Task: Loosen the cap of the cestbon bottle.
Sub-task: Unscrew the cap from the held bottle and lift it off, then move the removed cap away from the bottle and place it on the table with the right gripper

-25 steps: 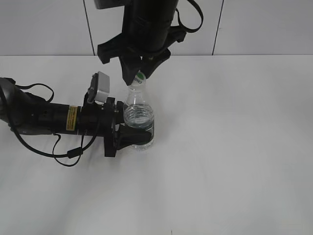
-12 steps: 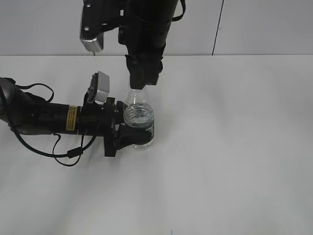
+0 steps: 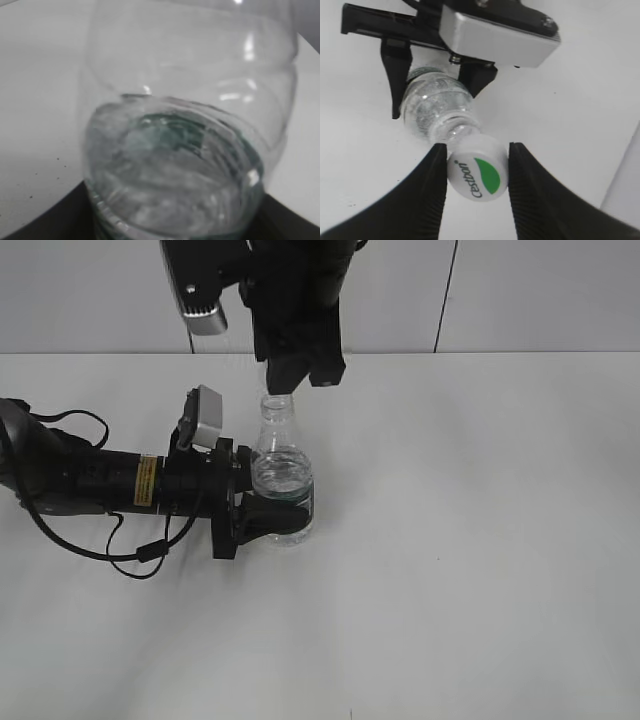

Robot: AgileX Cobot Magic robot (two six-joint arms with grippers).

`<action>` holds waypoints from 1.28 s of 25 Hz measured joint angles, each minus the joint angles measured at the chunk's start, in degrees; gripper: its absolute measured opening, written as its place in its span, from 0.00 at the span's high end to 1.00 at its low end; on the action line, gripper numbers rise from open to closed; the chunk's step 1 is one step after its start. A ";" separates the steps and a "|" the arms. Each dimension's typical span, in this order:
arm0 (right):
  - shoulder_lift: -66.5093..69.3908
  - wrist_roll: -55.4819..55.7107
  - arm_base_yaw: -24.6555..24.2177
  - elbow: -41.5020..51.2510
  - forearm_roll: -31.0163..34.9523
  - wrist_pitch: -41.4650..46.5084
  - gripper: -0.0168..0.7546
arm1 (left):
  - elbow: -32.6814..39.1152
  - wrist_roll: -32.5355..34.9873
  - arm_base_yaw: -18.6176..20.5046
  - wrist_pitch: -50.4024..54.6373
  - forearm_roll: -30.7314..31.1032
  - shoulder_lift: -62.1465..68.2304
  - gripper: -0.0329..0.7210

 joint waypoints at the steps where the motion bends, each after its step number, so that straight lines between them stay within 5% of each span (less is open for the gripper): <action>1: -0.33 0.21 0.00 -0.23 0.25 -0.07 0.61 | 0.00 0.01 0.00 0.00 0.06 0.00 0.41; 8: -3.78 8.08 0.00 -0.40 0.31 -0.11 0.61 | -0.06 0.22 0.06 0.00 0.27 0.00 0.41; 16: -4.18 38.93 -1.80 -0.40 -6.84 -0.11 0.61 | -0.06 0.22 0.06 0.00 0.32 0.00 0.41; 23: -4.18 65.83 -12.26 -0.40 -7.33 -0.11 0.61 | -0.06 0.22 0.06 0.00 0.35 0.00 0.41; 32: -3.50 74.34 -25.89 -0.20 -4.09 -0.11 0.61 | -0.06 0.22 0.06 -0.05 0.35 0.00 0.41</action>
